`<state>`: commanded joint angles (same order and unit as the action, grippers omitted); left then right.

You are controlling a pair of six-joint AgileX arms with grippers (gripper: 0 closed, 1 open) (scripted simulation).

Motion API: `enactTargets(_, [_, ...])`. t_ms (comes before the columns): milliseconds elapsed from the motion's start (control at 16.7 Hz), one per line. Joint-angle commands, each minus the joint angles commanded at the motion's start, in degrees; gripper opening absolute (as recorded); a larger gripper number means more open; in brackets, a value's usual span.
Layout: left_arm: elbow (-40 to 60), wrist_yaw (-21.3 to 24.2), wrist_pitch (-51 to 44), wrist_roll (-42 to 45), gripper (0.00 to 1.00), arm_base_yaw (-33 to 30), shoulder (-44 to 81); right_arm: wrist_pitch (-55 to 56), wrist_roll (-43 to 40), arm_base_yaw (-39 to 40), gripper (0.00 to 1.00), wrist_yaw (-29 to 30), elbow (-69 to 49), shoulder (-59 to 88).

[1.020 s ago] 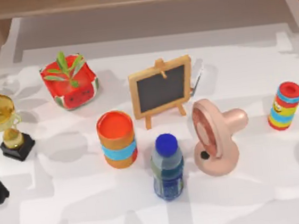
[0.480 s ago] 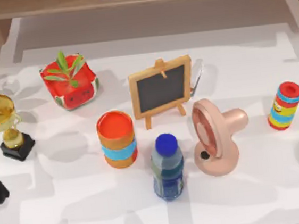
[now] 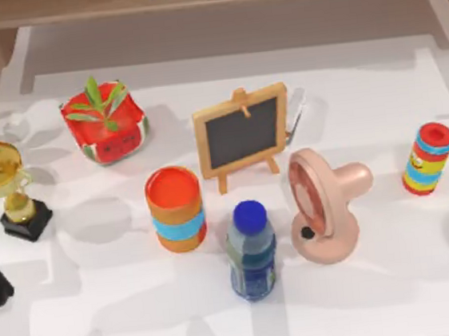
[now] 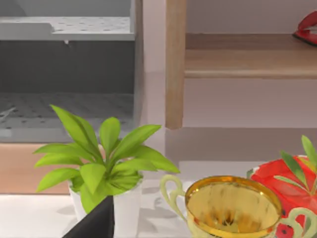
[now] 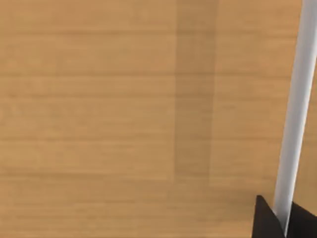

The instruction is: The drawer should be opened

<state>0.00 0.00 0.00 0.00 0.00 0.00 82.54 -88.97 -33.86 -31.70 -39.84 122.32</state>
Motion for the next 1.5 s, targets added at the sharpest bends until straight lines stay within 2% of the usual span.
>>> enactTargets(180, [0.00, 0.00, 0.00, 0.00, 1.00, 0.00, 0.00, 0.65, 0.04, -0.31, 0.00, -0.55, 0.72, -0.25])
enactTargets(540, [0.00, 0.00, 0.00, 0.00, 1.00, 0.00, 0.00, 7.37, 0.07, -6.29, 0.00, -6.40, 11.34, -3.89])
enactTargets(840, [0.00, 0.00, 0.00, 0.00, 1.00, 0.00, 0.00, 8.00, 0.07, -6.83, 0.00, -6.96, 12.09, -4.20])
enactTargets(1500, [0.00, 0.00, 0.00, 0.00, 1.00, 0.00, 0.00, 8.00, 0.07, -6.83, 0.83, -6.96, 12.09, -4.20])
